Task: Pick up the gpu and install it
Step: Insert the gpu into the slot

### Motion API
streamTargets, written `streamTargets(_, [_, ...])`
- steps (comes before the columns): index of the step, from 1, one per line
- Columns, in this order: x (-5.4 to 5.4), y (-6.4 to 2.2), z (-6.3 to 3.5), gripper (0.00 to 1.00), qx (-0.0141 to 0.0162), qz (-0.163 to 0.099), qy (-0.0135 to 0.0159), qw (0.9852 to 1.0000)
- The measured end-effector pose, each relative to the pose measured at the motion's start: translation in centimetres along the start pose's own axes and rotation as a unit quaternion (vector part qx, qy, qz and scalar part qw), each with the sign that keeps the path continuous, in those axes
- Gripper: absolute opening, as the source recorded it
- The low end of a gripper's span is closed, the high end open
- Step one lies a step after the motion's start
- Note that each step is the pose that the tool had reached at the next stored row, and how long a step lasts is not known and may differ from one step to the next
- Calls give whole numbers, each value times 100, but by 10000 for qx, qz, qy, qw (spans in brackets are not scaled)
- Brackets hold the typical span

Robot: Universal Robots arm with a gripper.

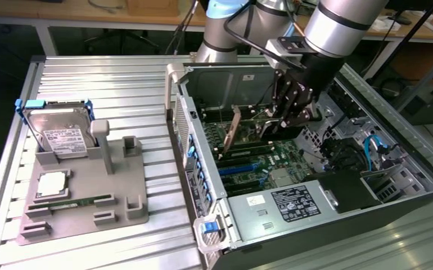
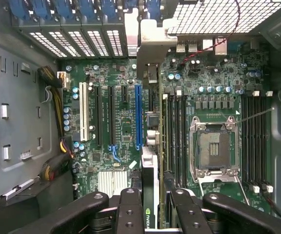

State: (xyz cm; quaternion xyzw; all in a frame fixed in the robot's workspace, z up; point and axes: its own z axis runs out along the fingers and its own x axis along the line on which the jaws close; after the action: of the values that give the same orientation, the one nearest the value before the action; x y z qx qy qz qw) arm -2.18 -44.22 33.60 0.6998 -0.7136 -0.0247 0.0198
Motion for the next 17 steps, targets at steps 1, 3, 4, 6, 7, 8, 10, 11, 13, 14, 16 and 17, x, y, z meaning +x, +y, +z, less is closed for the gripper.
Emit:
streamTargets(1, [0,0,4,27,0,-1,0,10000])
streamTargets(3, [0,-1,11,27,0,-1,0,10000])
streamTargets(4, [0,-1,15,27,0,-2,0,10000])
streamTargets(6, [0,-1,23,27,0,-3,1,10000])
streamTargets(7, [0,-2,26,27,0,-3,1,10000])
streamTargets(8, [0,-2,30,27,0,-4,1,10000])
streamTargets(10, [0,-2,38,27,0,-5,1,10000])
streamTargets(11, [0,-3,41,27,0,-5,1,10000])
streamTargets(13, [0,-3,49,27,0,-6,0,10000])
streamTargets(14, [0,-3,53,27,0,-6,1,10000])
streamTargets(16, [1,-4,62,27,0,-7,1,10000])
streamTargets(17, [1,-4,67,27,0,-8,1,10000])
